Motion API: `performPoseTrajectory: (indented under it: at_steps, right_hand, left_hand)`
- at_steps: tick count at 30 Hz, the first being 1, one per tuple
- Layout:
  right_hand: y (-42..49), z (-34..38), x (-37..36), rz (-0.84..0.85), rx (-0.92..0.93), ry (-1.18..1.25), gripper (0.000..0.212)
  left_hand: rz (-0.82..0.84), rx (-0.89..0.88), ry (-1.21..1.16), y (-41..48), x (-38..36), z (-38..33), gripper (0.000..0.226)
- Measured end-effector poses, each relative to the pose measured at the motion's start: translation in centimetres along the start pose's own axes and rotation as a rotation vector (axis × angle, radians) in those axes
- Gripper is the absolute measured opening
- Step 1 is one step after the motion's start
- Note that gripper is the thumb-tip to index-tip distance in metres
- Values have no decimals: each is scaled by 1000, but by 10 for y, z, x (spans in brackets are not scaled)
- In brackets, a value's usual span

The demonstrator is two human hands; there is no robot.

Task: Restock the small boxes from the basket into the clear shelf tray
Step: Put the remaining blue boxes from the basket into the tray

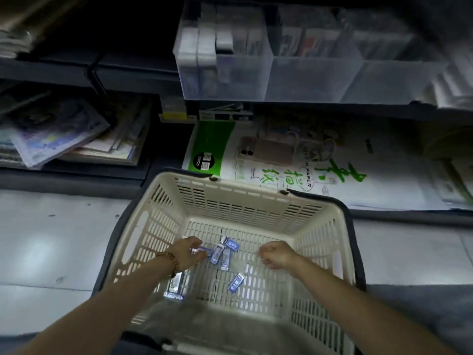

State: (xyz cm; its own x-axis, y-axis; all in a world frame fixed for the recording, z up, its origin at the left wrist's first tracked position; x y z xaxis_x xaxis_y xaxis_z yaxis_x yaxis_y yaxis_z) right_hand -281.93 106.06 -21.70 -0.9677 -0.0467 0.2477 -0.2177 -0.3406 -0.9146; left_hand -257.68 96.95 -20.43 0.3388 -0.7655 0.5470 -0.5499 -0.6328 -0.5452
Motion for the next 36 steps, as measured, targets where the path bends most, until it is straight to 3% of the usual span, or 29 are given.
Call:
performPoseTrajectory:
  at_steps: [3,6,11,18,21,24,28,32,36]
  right_hand:
    - [18,-12,-30,7,69,-96,32]
    - [30,-25,-50,14,134,-118,36]
    - [45,-45,-71,-73,227,-185,40]
    - [45,-58,-89,-303,367,-345,48]
    - [45,-60,-96,-246,338,-272,42]
    - [42,-49,-100,-135,302,-102,30]
    - [40,-13,-100,-14,228,316,10]
    - [38,15,-91,64,238,366,19]
    - [47,22,-66,-88,212,294,21]
  left_hand:
    - [-103,64,-207,13,-29,14,23]
    - [-100,76,-291,21,-50,19,14]
    - [-103,70,-236,27,-64,29,14]
    - [-147,278,-440,28,-75,42,33]
    - [-122,361,-670,27,-78,39,31]
    - [-54,333,-649,28,-82,36,35]
    - [-71,240,-663,31,-79,28,33]
    - [-97,125,-689,39,-63,24,12]
    - [-160,185,-716,46,-48,27,13]
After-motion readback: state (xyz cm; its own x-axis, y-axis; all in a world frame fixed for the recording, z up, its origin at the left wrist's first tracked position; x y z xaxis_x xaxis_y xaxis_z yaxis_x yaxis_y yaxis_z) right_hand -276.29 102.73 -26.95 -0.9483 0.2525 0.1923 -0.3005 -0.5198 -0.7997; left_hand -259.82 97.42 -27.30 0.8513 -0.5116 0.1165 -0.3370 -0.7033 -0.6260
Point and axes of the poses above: each hand's wrist, its own y-axis towards the middle knuckle, its own x-axis out of the back of the hand, z = x × y, the point moved 3 cm from there along y, towards the middle knuckle, and after that the axes turned 13 degrees about -x, right-handed, at the moved point
